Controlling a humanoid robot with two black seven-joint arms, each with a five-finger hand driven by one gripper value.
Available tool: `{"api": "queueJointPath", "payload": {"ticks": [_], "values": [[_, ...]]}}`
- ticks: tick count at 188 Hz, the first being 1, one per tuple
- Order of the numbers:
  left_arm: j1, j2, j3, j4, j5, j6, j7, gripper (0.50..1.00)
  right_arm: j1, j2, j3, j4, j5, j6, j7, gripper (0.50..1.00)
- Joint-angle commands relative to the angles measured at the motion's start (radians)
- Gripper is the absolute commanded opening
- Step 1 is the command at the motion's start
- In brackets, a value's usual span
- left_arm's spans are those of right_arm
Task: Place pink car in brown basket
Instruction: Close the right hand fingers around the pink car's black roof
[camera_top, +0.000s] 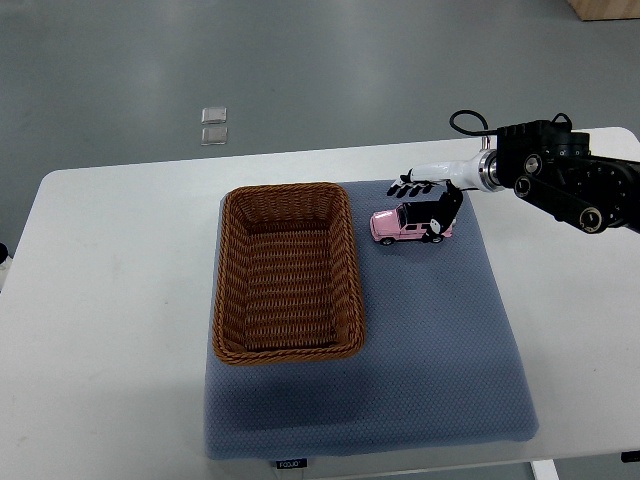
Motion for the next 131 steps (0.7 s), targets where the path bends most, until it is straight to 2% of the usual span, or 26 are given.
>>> {"api": "queueJointPath", "payload": {"ticks": [1,34,57,71,84,100,131], "values": [[0.0,0.0,0.0,-0.001,-0.001,0.0,0.0,1.0,-0.013,0.0,0.0,-0.001,-0.001,-0.003,-0.001,0.907],[0.0,0.0,0.0,-0.001,0.0,0.0,0.0,1.0,-0.034,0.0,-0.002,-0.018,-0.001,-0.043,-0.001,0.901],[0.0,0.0,0.0,-0.001,0.0,0.0,0.0,1.0,-0.048,0.0,-0.002,-0.023,-0.002,-0.066,-0.001,0.85],[0.0,0.0,0.0,-0.001,0.0,0.0,0.0,1.0,-0.054,0.014,-0.01,-0.023,-0.006,-0.095,-0.001,0.772],[0.0,0.0,-0.001,-0.001,0.0,0.0,0.0,1.0,-0.051,0.02,-0.037,-0.023,-0.01,-0.111,-0.001,0.597],[0.0,0.0,0.0,-0.001,0.0,0.0,0.0,1.0,-0.047,0.02,-0.051,-0.026,-0.009,-0.123,-0.001,0.503],[0.0,0.0,0.0,0.0,-0.001,0.0,0.0,1.0,-0.013,0.002,-0.036,-0.014,0.001,-0.111,-0.001,0.5]]}}
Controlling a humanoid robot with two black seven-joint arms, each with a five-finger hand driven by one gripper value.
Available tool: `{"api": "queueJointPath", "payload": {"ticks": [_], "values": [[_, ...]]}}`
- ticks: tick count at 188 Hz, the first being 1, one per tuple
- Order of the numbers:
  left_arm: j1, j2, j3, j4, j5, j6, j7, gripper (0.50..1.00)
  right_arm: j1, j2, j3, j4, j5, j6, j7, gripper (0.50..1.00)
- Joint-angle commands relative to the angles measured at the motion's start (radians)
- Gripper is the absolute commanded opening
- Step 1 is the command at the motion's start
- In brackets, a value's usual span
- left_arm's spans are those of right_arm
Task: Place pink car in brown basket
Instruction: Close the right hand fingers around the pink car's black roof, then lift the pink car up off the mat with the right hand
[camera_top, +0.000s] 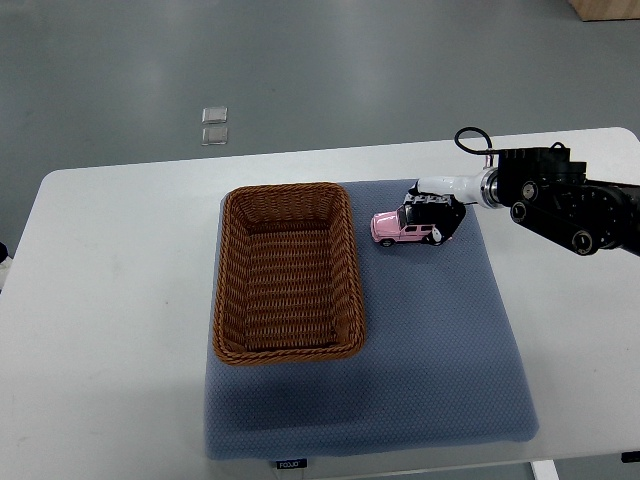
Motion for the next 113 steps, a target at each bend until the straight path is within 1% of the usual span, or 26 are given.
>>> {"api": "queueJointPath", "payload": {"ticks": [1,11,24,44,63,87,104,113], "values": [[0.0,0.0,0.0,0.0,-0.001,0.0,0.0,1.0,0.028,-0.017,0.01,0.011,0.009,0.008,0.0,0.5],[0.0,0.0,0.0,0.0,0.0,0.0,0.0,1.0,0.071,-0.039,0.01,0.021,0.021,0.02,0.002,0.5],[0.0,0.0,0.0,0.0,-0.001,0.0,0.0,1.0,0.11,-0.096,0.013,0.054,0.026,0.058,0.003,0.5],[0.0,0.0,0.002,0.0,-0.001,0.0,0.0,1.0,0.204,-0.185,0.024,0.15,0.054,0.141,0.002,0.5],[0.0,0.0,0.002,0.0,-0.001,0.0,0.0,1.0,0.264,-0.246,0.022,0.216,0.086,0.187,0.0,0.5],[0.0,0.0,0.002,0.0,-0.001,0.0,0.0,1.0,0.294,-0.254,0.022,0.254,0.091,0.216,-0.003,0.5],[0.0,0.0,0.002,0.0,-0.001,0.0,0.0,1.0,0.299,-0.232,0.024,0.261,0.094,0.21,-0.014,0.5],[0.0,0.0,0.002,0.0,-0.001,0.0,0.0,1.0,0.302,-0.205,0.024,0.261,0.094,0.201,-0.014,0.5]]}}
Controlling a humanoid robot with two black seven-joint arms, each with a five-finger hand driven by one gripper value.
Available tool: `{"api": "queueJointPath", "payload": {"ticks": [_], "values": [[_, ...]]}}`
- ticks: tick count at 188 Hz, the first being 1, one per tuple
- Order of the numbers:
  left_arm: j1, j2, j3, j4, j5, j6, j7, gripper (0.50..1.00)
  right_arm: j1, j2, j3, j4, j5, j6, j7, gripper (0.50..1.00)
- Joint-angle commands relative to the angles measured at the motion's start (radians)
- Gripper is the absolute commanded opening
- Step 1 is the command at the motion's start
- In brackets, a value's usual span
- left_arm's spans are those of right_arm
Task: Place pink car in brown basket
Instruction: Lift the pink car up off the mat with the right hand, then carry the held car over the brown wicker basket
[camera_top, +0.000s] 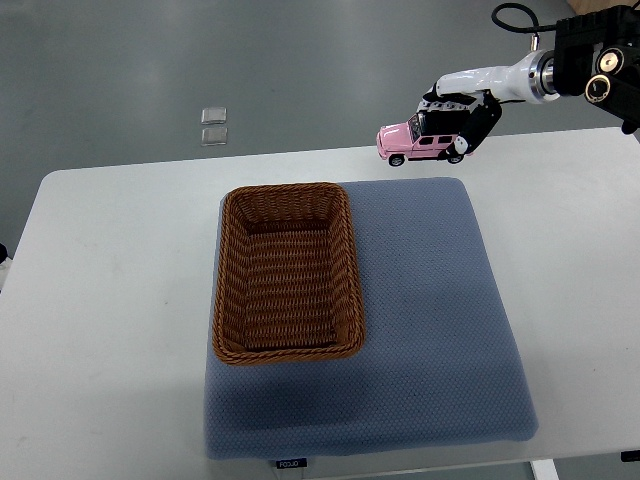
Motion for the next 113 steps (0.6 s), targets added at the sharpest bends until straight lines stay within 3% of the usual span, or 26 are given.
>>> {"api": "queueJointPath", "payload": {"ticks": [1,34,62,113], "values": [[0.0,0.0,0.0,0.0,0.0,0.0,0.0,1.0,0.009,0.046,0.001,0.005,0.002,-0.013,-0.004,0.5],[0.0,0.0,0.001,0.0,0.0,0.0,0.0,1.0,0.004,0.216,-0.002,-0.009,0.054,-0.095,-0.004,0.5],[0.0,0.0,0.0,0.0,0.0,0.0,0.0,1.0,-0.012,0.371,-0.014,-0.092,0.062,-0.111,-0.004,0.5],[0.0,0.0,0.0,-0.002,0.0,0.0,0.0,1.0,-0.103,0.505,-0.024,-0.185,0.045,-0.146,0.0,0.5]]}}
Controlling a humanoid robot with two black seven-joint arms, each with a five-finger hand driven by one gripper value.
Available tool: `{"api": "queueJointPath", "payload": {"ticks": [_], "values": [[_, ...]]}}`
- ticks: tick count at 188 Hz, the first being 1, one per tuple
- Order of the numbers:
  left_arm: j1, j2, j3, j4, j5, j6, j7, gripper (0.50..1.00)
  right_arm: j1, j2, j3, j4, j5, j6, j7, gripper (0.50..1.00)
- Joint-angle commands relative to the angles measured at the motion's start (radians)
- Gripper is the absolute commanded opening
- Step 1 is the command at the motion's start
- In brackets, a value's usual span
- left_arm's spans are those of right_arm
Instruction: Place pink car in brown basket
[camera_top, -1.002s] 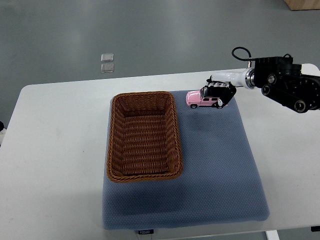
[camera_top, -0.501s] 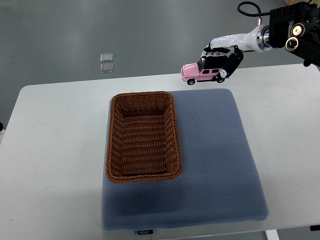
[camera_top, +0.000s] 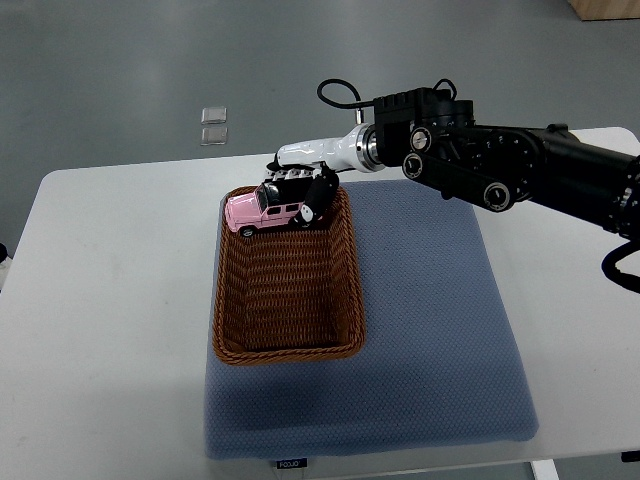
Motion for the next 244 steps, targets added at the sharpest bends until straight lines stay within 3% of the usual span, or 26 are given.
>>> {"api": "queueJointPath", "payload": {"ticks": [1,37,55,72,84,137,161,206,244], "values": [[0.0,0.0,0.0,0.001,0.0,0.0,0.0,1.0,-0.042,0.042,-0.006,-0.03,-0.005,-0.016,0.002,0.5],[0.0,0.0,0.0,0.0,0.0,0.0,0.0,1.0,-0.082,0.071,-0.015,-0.064,-0.005,-0.038,0.007,0.507],[0.0,0.0,0.0,0.002,0.0,0.0,0.0,1.0,-0.105,0.071,-0.027,-0.08,-0.005,-0.055,0.01,0.631],[0.0,0.0,0.0,0.0,0.001,0.0,0.0,1.0,-0.118,0.071,-0.029,-0.088,-0.005,-0.062,0.01,0.809],[0.0,0.0,0.0,0.0,0.0,-0.001,0.0,1.0,-0.12,0.071,-0.03,-0.088,-0.005,-0.062,0.011,0.893],[0.0,0.0,0.0,0.0,0.001,-0.002,0.0,1.0,-0.109,0.051,0.014,-0.09,0.015,-0.064,0.011,0.909],[0.0,0.0,0.001,0.0,0.001,-0.002,0.0,1.0,-0.131,-0.027,0.241,-0.09,0.028,-0.065,0.014,0.907],[0.0,0.0,0.0,0.0,0.001,-0.002,0.0,1.0,-0.496,-0.055,0.939,-0.091,0.395,-0.062,0.148,0.907],[0.0,0.0,0.0,0.002,0.001,-0.002,0.003,1.0,-0.674,-0.053,1.082,-0.093,0.818,-0.053,0.172,0.909]]}}
